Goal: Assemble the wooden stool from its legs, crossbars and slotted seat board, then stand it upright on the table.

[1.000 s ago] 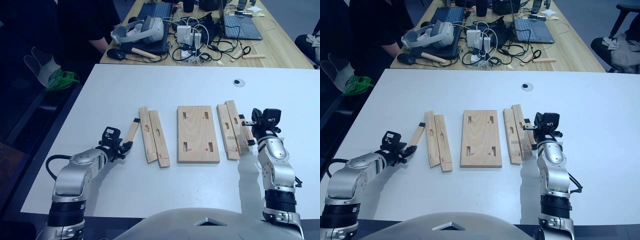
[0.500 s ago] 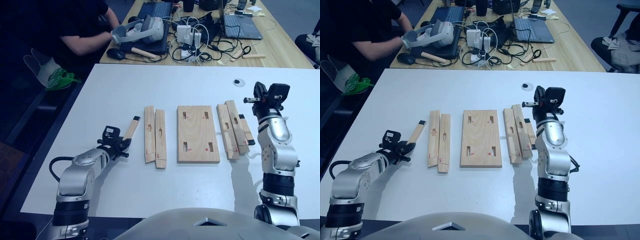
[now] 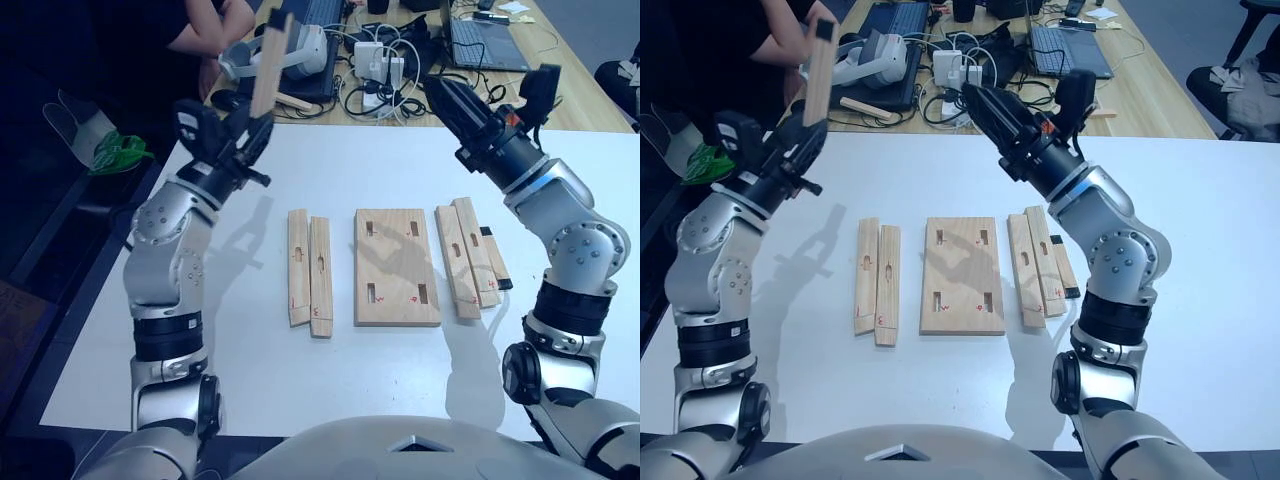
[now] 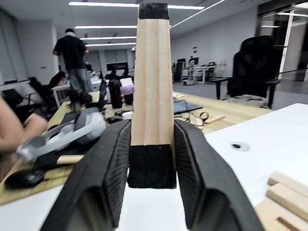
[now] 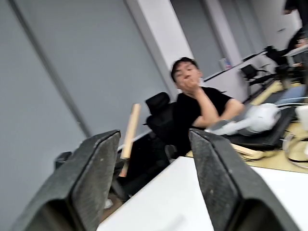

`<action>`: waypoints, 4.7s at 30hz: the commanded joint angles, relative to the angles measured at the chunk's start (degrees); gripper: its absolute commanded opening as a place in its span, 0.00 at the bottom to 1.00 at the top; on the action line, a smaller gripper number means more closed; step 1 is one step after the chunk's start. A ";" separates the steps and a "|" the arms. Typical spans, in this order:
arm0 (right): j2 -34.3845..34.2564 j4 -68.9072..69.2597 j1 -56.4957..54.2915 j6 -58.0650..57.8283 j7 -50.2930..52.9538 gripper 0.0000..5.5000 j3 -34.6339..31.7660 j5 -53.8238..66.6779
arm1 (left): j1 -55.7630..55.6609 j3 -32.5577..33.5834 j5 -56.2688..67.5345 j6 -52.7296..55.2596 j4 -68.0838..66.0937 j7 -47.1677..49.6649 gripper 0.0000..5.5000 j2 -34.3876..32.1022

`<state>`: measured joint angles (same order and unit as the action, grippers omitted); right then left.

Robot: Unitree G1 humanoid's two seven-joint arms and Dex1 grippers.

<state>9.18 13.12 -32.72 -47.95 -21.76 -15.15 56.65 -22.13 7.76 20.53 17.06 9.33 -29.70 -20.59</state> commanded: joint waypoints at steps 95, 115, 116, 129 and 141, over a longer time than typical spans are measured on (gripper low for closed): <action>3.34 17.69 39.20 15.87 18.06 0.07 12.61 -40.48 | 11.49 4.90 3.36 6.62 4.37 26.04 0.71 15.68; 3.38 12.88 37.79 16.84 14.29 0.07 13.40 -41.42 | 11.47 4.37 3.37 6.46 3.74 25.73 0.71 15.85; 3.72 13.10 37.42 18.62 14.55 0.07 13.84 -42.89 | 11.58 4.33 3.30 6.39 3.70 25.72 0.71 15.87; 0.81 13.18 35.82 19.91 13.58 0.07 12.21 -41.18 | 11.56 4.19 3.02 5.99 3.10 25.65 0.71 15.83; 0.03 12.93 36.43 14.41 14.19 0.07 11.63 -39.08 | 11.72 4.13 3.00 6.18 3.25 25.71 0.71 15.81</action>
<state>9.33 26.55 3.85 -30.75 -8.07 -3.45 17.01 -10.44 12.09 24.14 23.13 12.77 -4.13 -4.45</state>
